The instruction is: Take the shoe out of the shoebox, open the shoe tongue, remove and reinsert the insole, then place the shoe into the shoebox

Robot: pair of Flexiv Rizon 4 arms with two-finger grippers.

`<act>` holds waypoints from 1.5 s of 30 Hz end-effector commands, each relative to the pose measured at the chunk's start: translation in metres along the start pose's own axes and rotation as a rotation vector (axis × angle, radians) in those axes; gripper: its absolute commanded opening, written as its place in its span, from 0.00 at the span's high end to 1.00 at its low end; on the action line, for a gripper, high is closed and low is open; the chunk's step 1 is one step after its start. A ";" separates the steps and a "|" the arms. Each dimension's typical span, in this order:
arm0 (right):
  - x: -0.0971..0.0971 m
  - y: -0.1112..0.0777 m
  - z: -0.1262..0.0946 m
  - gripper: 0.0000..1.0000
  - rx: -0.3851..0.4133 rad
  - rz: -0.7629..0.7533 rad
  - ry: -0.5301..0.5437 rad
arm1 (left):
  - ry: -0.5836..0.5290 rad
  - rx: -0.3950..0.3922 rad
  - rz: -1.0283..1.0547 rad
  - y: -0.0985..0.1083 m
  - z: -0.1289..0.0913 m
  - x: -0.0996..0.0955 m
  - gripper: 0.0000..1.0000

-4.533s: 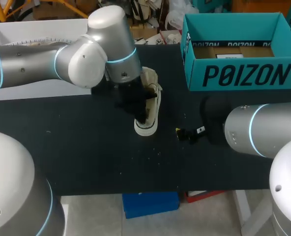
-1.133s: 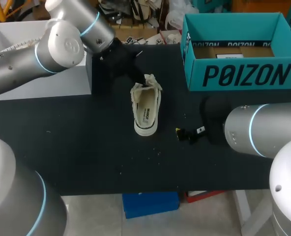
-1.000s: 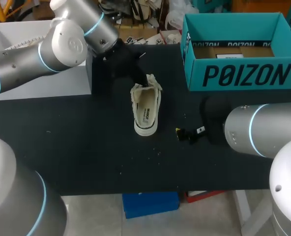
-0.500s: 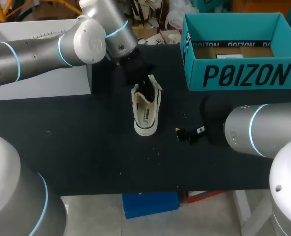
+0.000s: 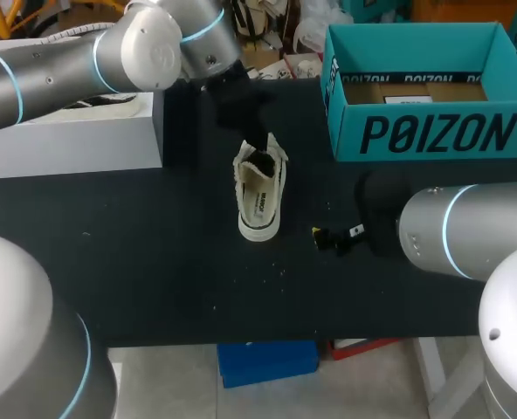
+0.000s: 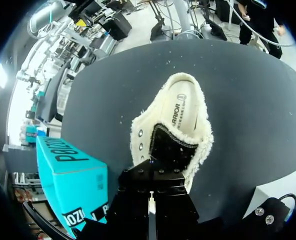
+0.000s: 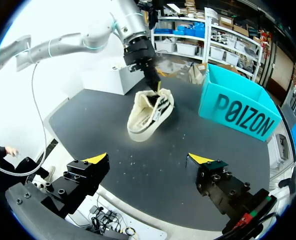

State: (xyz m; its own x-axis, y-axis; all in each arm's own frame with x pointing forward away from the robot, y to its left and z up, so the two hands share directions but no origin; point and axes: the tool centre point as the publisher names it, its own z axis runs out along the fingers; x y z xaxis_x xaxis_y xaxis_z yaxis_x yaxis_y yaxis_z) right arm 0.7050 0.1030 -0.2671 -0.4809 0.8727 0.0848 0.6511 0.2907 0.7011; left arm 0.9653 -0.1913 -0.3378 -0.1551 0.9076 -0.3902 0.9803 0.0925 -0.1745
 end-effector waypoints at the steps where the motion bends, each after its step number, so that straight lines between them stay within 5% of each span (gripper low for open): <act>1: 0.001 -0.001 0.002 0.00 -0.004 0.001 -0.001 | -0.003 0.013 -0.008 -0.001 0.014 0.005 1.00; 17: 0.001 -0.001 0.002 0.00 -0.004 0.001 -0.001 | 0.053 0.064 0.012 0.002 0.073 -0.004 1.00; 21: 0.001 -0.001 0.002 0.00 -0.004 0.001 -0.001 | 0.036 0.055 0.018 -0.001 0.063 -0.005 1.00; 32: 0.001 -0.001 0.002 0.00 -0.004 0.001 -0.001 | -0.011 -0.095 0.060 -0.013 -0.018 0.004 1.00; 45: 0.001 -0.001 0.002 0.00 -0.004 0.001 -0.001 | 0.042 -0.072 0.029 -0.008 0.000 0.027 1.00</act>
State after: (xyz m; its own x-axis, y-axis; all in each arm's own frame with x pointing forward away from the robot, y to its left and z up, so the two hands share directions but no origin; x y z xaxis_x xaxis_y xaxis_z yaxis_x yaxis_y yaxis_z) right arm 0.7050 0.1030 -0.2671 -0.4809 0.8727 0.0848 0.6511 0.2907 0.7011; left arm 0.9506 -0.1613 -0.3375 -0.1234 0.9275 -0.3528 0.9906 0.0943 -0.0988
